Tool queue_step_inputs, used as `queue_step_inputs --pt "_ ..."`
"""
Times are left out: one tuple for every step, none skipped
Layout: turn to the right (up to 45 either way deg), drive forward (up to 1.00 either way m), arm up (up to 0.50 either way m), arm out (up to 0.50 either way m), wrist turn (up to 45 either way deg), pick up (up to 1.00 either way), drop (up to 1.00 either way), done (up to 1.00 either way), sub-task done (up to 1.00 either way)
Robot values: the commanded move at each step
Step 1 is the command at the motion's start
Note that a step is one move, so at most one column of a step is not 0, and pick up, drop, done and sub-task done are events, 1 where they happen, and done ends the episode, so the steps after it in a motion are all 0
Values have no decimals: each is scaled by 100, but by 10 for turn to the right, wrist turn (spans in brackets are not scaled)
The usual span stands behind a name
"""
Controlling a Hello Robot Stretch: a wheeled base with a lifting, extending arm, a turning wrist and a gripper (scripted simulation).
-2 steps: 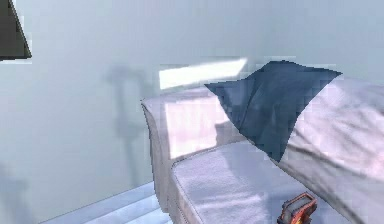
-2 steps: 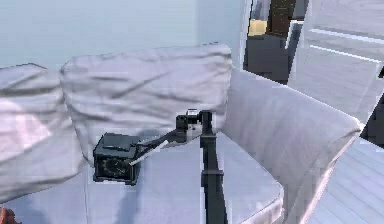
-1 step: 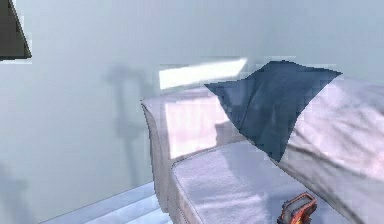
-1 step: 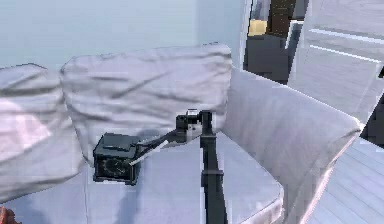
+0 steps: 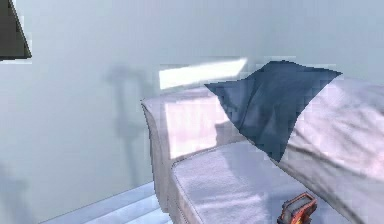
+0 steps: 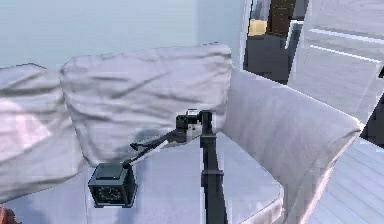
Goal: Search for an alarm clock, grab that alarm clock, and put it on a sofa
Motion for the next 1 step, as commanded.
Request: queue_step_inputs --pt "0 0 10 0 0 0 0 0 0"
